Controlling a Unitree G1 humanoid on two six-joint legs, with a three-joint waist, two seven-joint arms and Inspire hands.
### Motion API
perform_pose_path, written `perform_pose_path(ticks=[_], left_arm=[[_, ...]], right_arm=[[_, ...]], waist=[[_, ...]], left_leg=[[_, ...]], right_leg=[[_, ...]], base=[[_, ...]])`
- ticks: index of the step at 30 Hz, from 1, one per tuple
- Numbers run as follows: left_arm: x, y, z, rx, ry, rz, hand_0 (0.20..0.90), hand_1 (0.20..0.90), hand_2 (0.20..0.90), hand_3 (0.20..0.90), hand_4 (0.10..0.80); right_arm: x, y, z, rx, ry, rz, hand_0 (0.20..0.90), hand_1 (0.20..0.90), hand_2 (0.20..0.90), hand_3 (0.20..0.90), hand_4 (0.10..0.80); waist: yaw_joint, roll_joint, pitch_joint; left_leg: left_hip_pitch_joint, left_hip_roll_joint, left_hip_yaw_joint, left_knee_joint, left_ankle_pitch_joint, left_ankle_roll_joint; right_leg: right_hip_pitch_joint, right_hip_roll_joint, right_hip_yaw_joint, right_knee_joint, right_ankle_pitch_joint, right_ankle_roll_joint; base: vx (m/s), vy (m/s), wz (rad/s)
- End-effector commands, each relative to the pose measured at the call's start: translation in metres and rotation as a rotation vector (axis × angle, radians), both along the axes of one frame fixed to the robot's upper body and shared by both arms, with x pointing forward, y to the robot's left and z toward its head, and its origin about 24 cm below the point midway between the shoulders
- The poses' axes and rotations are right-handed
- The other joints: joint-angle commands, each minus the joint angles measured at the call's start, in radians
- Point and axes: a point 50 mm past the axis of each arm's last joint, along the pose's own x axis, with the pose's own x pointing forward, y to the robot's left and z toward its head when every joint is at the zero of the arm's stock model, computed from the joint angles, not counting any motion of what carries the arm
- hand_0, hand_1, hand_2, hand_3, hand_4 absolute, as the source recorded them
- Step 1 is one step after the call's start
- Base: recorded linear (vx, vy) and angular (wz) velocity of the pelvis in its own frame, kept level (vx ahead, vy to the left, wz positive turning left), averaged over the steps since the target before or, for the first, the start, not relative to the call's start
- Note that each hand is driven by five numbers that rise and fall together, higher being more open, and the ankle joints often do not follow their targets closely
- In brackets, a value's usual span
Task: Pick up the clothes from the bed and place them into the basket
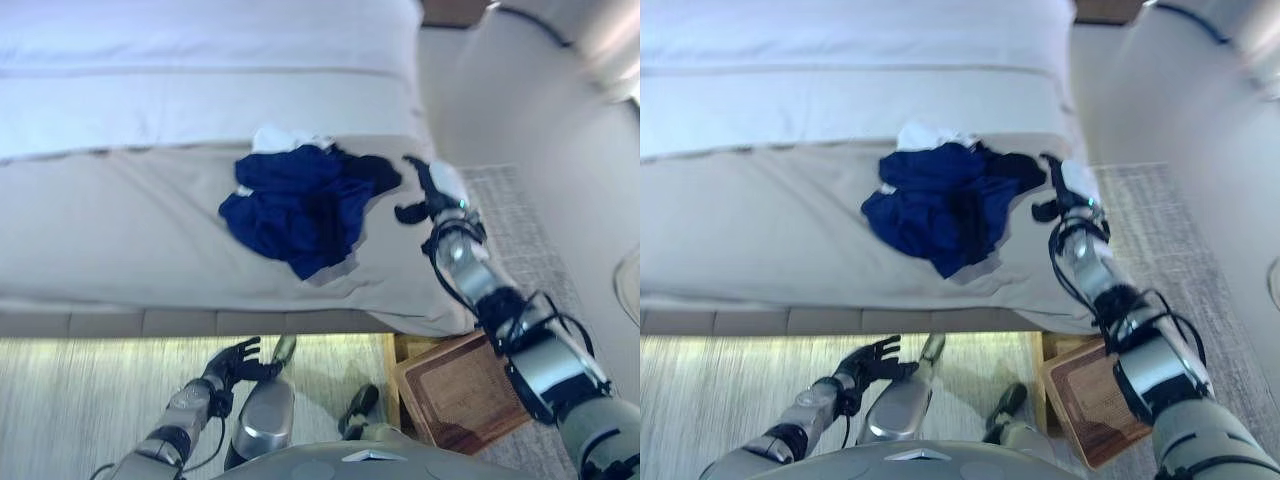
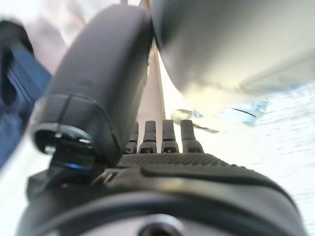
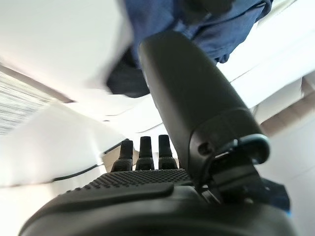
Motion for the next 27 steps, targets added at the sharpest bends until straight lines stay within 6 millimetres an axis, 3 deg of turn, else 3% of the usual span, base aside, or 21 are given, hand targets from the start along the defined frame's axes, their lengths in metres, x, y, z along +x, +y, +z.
perform_pose_path(ticks=[1,6,13,22,23,24,27], left_arm=[[-0.04,0.047,-0.006,0.128,0.126,0.027,0.9,0.9,0.9,0.9,0.8],[-0.035,0.053,0.0,0.102,0.065,0.061,0.9,0.9,0.9,0.9,0.8],[-0.019,0.046,0.008,0.056,-0.041,0.043,0.9,0.9,0.9,0.9,0.8],[-0.012,0.035,0.01,0.019,-0.089,0.025,0.9,0.9,0.9,0.9,0.8],[-0.013,0.035,0.01,0.019,-0.089,0.024,0.9,0.9,0.9,0.9,0.8],[-0.014,0.035,0.01,0.02,-0.088,0.025,0.9,0.9,0.9,0.9,0.8],[-0.017,0.037,0.009,0.023,-0.08,0.03,0.9,0.9,0.9,0.9,0.8]], right_arm=[[0.014,0.003,0.07,-0.008,-0.226,-0.023,0.9,0.9,0.9,0.9,0.8],[0.021,-0.009,0.085,-0.05,-0.22,-0.097,0.9,0.9,0.9,0.9,0.8],[0.026,-0.014,0.101,-0.124,-0.192,-0.15,0.9,0.9,0.9,0.9,0.8],[0.034,0.001,0.108,-0.2,-0.099,-0.105,0.9,0.9,0.9,0.9,0.8],[0.034,0.003,0.108,-0.201,-0.091,-0.092,0.474,0.474,0.474,0.403,0.303],[0.034,0.004,0.111,-0.18,-0.111,-0.079,0.3,0.3,0.3,0.2,0.1],[0.033,0.013,0.123,-0.124,-0.192,-0.04,0.3,0.3,0.3,0.2,0.1]], waist=[[0.09,-0.03,0.047],[0.144,-0.034,0.094],[0.19,-0.028,0.134],[0.211,-0.005,0.155],[0.213,-0.004,0.156],[0.214,-0.003,0.159],[0.21,-0.005,0.16]], left_leg=[[0.012,-0.065,0.036,0.042,-0.171,0.077],[-0.038,-0.061,0.008,0.037,-0.151,0.068],[-0.071,-0.054,-0.019,0.021,-0.133,0.059],[-0.079,-0.046,-0.028,0.036,-0.135,0.052],[-0.078,-0.045,-0.029,0.037,-0.136,0.051],[-0.074,-0.043,-0.031,0.035,-0.137,0.05],[-0.062,-0.039,-0.031,0.029,-0.138,0.048]], right_leg=[[0.0,-0.053,0.083,0.22,-0.08,0.005],[-0.029,-0.066,0.032,0.257,-0.078,0.007],[-0.067,-0.084,-0.034,0.303,-0.097,0.011],[-0.082,-0.095,-0.057,0.342,-0.137,0.004],[-0.08,-0.095,-0.058,0.342,-0.139,0.003],[-0.076,-0.095,-0.059,0.34,-0.138,0.005],[-0.068,-0.093,-0.057,0.339,-0.132,0.008]], base=[[0.045,0.003,0.49],[0.0,0.027,0.42],[0.01,0.012,0.29],[0.007,0.019,0.05],[0.034,-0.006,0.02],[0.035,-0.01,0.01],[0.039,-0.014,0.01]])
